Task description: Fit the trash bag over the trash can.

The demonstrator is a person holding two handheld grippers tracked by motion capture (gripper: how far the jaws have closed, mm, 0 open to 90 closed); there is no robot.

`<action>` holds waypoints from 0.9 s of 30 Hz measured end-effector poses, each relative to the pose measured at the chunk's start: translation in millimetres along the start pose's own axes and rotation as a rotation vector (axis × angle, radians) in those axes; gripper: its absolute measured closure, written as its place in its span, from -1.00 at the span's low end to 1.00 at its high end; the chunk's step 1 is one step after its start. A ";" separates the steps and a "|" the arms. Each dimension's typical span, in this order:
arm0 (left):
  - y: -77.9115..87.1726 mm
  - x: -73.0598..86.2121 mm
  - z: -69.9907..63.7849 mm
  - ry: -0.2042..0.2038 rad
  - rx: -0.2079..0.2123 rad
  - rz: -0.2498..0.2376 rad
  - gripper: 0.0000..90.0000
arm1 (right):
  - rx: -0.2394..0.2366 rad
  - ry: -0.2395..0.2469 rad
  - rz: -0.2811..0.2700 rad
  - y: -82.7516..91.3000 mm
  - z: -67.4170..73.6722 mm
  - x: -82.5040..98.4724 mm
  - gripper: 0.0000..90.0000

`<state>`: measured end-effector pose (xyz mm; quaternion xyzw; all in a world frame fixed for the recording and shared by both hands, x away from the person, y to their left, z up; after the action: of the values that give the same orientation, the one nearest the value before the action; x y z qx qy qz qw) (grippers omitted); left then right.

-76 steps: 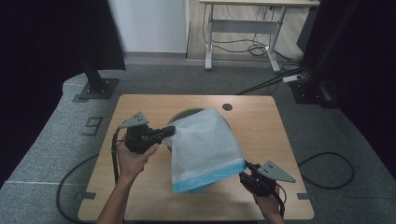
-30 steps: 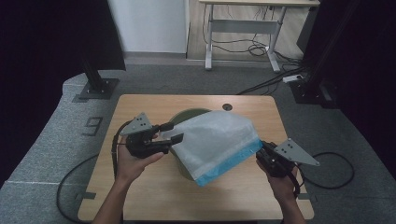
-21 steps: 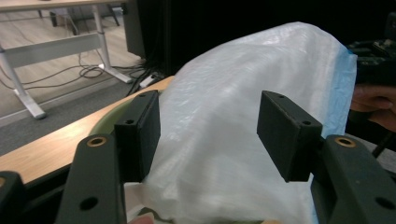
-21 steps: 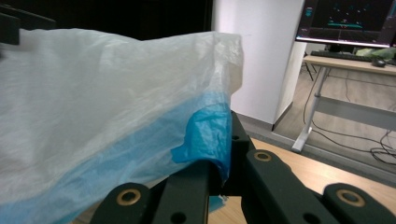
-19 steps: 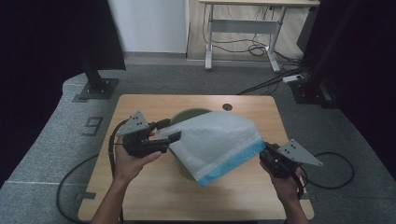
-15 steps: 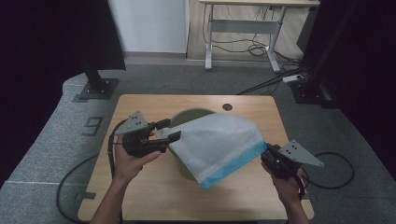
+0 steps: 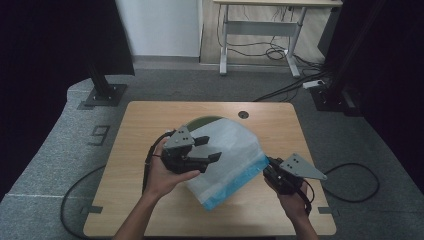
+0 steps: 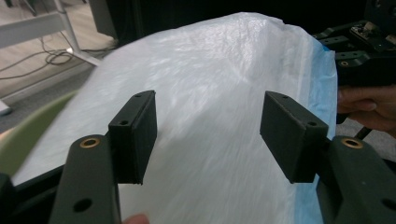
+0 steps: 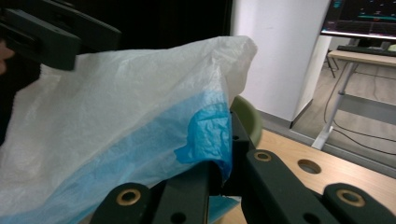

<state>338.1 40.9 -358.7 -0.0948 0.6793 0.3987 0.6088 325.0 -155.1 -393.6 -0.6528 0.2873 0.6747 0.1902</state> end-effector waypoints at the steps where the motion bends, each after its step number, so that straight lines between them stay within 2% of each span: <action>1: -2.2 0.1 -1.8 -0.006 0.003 0.005 -0.20 | -0.005 0.002 0.002 -2.0 1.7 0.4 0.97; 10: -21.9 4.0 -14.8 -0.017 0.040 0.049 -0.22 | -0.045 0.008 0.009 -17.9 16.2 3.0 0.97; 14: -28.7 11.7 -20.1 -0.037 0.039 0.079 -0.11 | -0.059 0.007 0.009 -22.7 20.5 3.2 0.97; 20: -31.8 18.3 -18.6 -0.018 0.062 0.091 0.42 | -0.071 0.009 0.007 -25.3 25.4 3.8 0.97; 25: -31.2 21.0 -15.7 0.006 0.084 0.075 0.87 | -0.074 0.001 0.006 -25.4 25.0 5.9 0.97; 27: -29.9 20.4 -14.4 0.013 0.078 0.059 0.96 | -0.073 -0.002 0.007 -25.3 24.4 7.4 0.97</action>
<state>340.7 18.9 -390.7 -0.0536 0.7009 0.3888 0.5955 321.6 -121.2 -404.8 -0.6576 0.2647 0.6860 0.1639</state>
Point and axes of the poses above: each handheld gripper's, and its own axes: y roughly backward along the jaws, x roughly out of its underside, z roughly to its left, the point moved 7 cm from there along -y, roughly forward along the jaws, and after that the axes turned 12 degrees about -x, right-handed, at the moved point
